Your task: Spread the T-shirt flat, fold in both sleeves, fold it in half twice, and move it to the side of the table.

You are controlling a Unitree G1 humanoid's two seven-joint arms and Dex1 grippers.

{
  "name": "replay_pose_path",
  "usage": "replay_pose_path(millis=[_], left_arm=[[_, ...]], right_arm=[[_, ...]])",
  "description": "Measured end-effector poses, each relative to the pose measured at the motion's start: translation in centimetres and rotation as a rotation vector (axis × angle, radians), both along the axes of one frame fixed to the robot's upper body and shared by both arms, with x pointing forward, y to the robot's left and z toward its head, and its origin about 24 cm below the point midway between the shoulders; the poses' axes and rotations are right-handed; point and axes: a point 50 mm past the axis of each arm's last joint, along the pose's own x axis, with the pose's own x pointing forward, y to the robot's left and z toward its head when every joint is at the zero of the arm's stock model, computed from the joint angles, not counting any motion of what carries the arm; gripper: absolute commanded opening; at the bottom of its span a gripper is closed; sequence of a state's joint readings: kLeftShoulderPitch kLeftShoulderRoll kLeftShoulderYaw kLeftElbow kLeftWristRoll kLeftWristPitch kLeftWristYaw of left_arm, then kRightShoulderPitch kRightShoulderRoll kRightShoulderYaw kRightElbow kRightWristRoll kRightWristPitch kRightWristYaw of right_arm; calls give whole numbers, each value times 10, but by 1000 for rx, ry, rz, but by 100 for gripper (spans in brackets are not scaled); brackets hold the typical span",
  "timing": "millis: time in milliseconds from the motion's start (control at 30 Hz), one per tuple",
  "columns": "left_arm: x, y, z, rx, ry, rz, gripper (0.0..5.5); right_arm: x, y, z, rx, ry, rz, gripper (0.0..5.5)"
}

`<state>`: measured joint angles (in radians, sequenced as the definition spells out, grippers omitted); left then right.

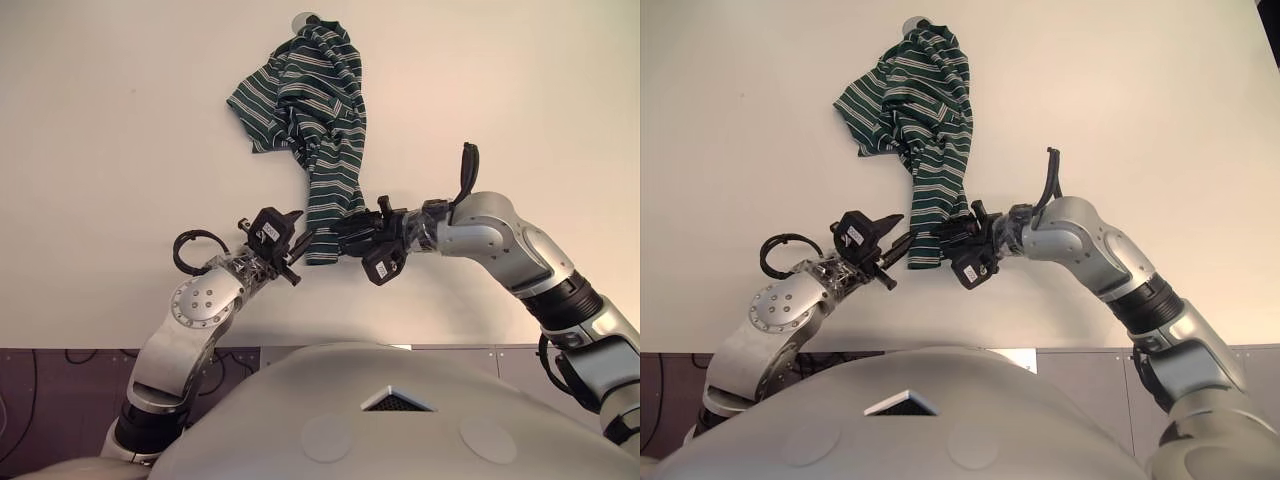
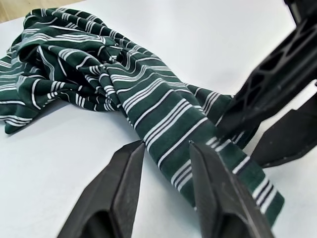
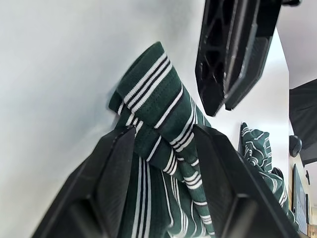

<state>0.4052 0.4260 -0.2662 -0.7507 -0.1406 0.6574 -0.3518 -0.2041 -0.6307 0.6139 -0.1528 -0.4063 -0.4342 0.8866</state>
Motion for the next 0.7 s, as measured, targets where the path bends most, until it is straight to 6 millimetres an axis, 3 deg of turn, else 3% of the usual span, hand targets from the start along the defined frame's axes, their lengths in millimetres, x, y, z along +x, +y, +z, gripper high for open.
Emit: replay_pose_path(millis=[300,433,533,600,700], left_arm=[[2,1,-1,-5,3,3,161],[3,3,-3,-1,5,22,161],[22,26,4,1,-58,134,161],[48,42,24,-53,-170,219,161],[70,35,35,-168,-225,229,204]], right_arm=[[1,17,-2,59,-6,12,16],[4,16,-2,67,42,-28,3],[27,25,20,237,200,-232,3],[63,32,62,436,298,-390,3],[107,33,115,610,358,-537,0]])
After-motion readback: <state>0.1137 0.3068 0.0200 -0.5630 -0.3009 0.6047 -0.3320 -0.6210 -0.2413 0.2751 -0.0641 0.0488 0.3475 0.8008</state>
